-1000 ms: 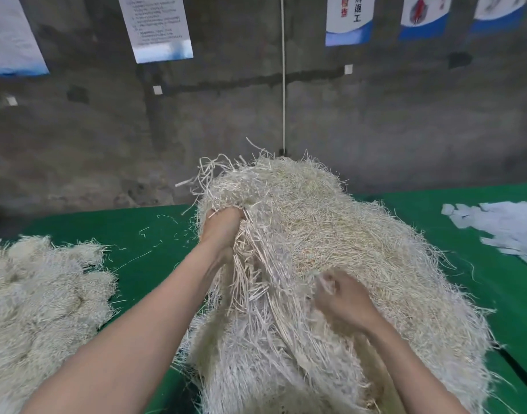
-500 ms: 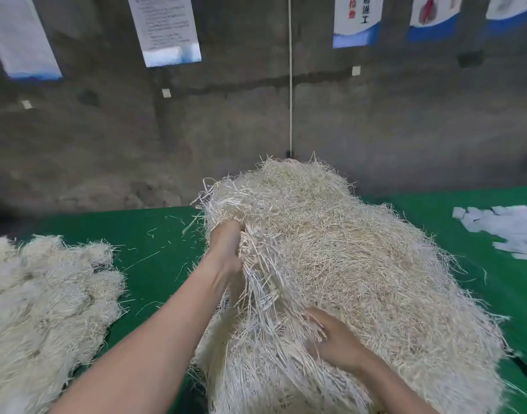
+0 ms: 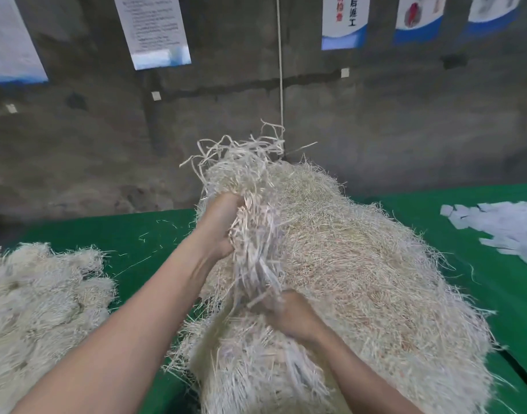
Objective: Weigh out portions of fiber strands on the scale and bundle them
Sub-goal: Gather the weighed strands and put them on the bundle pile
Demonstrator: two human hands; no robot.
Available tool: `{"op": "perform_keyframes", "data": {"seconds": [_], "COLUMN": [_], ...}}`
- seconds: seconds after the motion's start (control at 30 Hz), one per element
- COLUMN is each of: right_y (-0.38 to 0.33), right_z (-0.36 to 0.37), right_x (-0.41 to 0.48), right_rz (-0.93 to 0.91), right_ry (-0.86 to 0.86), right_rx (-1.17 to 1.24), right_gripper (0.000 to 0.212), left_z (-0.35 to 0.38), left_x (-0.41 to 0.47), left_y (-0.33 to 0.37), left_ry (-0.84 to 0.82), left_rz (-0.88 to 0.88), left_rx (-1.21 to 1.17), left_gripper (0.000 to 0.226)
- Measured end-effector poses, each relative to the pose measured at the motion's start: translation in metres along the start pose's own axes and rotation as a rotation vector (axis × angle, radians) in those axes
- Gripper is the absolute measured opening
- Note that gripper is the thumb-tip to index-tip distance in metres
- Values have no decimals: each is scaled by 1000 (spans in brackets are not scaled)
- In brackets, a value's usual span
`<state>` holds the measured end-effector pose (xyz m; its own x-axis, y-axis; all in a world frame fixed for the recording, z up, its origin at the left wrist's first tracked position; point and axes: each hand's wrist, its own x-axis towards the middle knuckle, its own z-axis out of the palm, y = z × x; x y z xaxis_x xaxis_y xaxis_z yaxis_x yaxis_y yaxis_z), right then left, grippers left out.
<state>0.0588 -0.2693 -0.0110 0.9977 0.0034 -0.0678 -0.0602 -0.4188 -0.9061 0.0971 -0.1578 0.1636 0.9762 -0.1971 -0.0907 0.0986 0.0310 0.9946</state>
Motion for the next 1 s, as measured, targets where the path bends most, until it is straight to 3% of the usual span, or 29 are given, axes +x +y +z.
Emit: {"op": "perform_keyframes", "data": {"seconds": [0.07,0.13,0.2,0.23,0.27,0.33,0.4,0.5,0.63,0.8,0.87,0.93,1.0], "right_y": [16,19,16,13,13,18,31,57,83,86,76,53,21], "right_z": [-21,-42,-52,-53,-50,-44,-40,-32,-28,-32,-35,-37,-36], "right_x": [2,4,10,11,12,7,-2,-17,-29,-44,-46,-44,-39], "right_rz": [101,103,74,69,69,79,85,157,185,172,143,49,-121], "right_ry": [191,328,382,375,346,290,226,150,145,130,112,161,324], "right_rx": [90,223,103,-6,-57,-124,-345,-505,-483,-541,-565,-551,-464], "right_gripper": [9,17,27,38,48,59,70,76,80,73,81,88,68], "left_z": [-14,-19,-13,-9,-6,-5,-9,-22,-31,-58,-62,-57,-50], "left_x": [6,5,7,10,15,21,26,36,35,31,29,26,25], "left_y": [-9,-29,-58,-70,-80,-86,-82,-73,-76,-76,-73,-74,-71], "left_ry": [-88,-351,-484,-504,-489,-295,-53,129,208,324,334,312,296], "left_rz": [-10,-121,-217,-212,-130,217,572,803,827,724,705,716,723], "left_rx": [555,1142,1351,1402,1483,1693,1693,1597,1522,1366,1355,1283,1203], "left_gripper": [22,13,8,21,30,33,38,51,62,62,67,74,72]}}
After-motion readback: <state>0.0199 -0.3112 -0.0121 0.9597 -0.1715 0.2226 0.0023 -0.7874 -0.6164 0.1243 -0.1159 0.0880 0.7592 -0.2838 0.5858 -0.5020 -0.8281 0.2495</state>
